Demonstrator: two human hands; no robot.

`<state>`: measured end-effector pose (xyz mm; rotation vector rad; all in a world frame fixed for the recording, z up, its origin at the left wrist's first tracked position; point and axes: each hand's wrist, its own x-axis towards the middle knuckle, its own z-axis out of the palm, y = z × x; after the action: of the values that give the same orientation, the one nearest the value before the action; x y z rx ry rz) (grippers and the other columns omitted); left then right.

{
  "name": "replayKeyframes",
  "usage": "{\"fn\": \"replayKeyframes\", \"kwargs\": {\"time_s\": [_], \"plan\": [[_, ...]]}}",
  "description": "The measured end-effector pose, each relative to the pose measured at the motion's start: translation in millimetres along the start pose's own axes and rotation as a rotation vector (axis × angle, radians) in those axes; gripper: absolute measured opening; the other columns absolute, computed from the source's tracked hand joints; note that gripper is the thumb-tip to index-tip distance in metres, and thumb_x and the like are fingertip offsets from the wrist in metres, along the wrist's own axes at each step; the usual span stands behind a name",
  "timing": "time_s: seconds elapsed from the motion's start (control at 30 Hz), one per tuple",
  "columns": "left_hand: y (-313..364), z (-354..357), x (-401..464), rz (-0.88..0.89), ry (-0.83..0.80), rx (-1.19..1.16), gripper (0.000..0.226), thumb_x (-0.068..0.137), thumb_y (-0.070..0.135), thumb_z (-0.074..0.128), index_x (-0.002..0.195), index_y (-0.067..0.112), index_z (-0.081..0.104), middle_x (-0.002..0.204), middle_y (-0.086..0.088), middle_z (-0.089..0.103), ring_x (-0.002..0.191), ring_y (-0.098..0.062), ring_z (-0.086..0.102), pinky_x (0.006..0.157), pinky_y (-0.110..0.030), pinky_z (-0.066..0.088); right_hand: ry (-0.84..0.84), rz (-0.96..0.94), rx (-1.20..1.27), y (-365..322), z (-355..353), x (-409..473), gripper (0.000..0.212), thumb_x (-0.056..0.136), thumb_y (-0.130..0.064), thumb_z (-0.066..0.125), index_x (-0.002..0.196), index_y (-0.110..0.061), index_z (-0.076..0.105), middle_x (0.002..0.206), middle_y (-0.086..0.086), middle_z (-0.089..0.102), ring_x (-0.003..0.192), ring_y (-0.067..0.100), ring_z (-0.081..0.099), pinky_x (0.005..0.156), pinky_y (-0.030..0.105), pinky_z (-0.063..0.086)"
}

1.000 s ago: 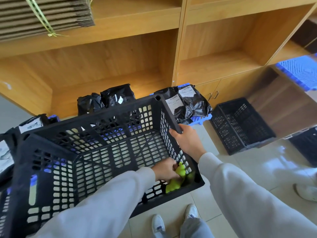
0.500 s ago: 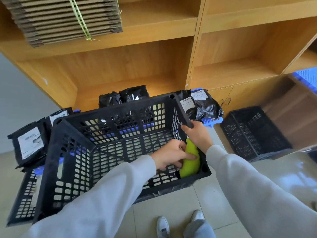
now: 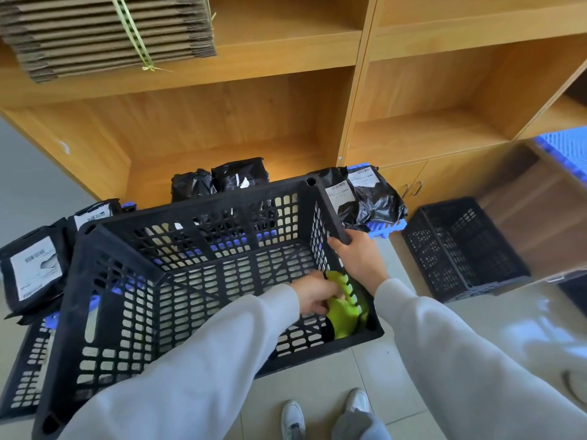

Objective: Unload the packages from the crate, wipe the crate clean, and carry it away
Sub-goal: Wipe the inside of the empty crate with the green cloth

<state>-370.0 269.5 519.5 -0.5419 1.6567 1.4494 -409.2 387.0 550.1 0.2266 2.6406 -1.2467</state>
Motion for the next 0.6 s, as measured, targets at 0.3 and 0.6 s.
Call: {"fn": "replayKeyframes", "kwargs": {"time_s": [0.3,0.6], "plan": [[-21,2,50,-0.072,0.141,0.346,0.057,0.094,0.006,0.068,0.145,0.004,0.042,0.134,-0.015,0.055,0.118,-0.031,0.06,0.09,-0.04,0.058,-0.002,0.033,0.022,4,5,4,0.028,0.091,-0.045,0.062,0.091,-0.018,0.069,0.077,0.003,0.072,0.075,0.026,0.068,0.075,0.042,0.057],[-41,8,96,-0.17,0.153,0.605,0.06,0.093,0.02,0.069,0.145,0.007,0.044,0.143,-0.015,0.052,0.126,-0.031,0.058,0.101,-0.04,0.055,-0.005,0.067,0.032,8,6,6,0.024,0.091,-0.044,0.062,0.09,-0.021,0.068,0.071,0.0,0.07,0.069,0.023,0.067,0.066,0.038,0.055]]}}
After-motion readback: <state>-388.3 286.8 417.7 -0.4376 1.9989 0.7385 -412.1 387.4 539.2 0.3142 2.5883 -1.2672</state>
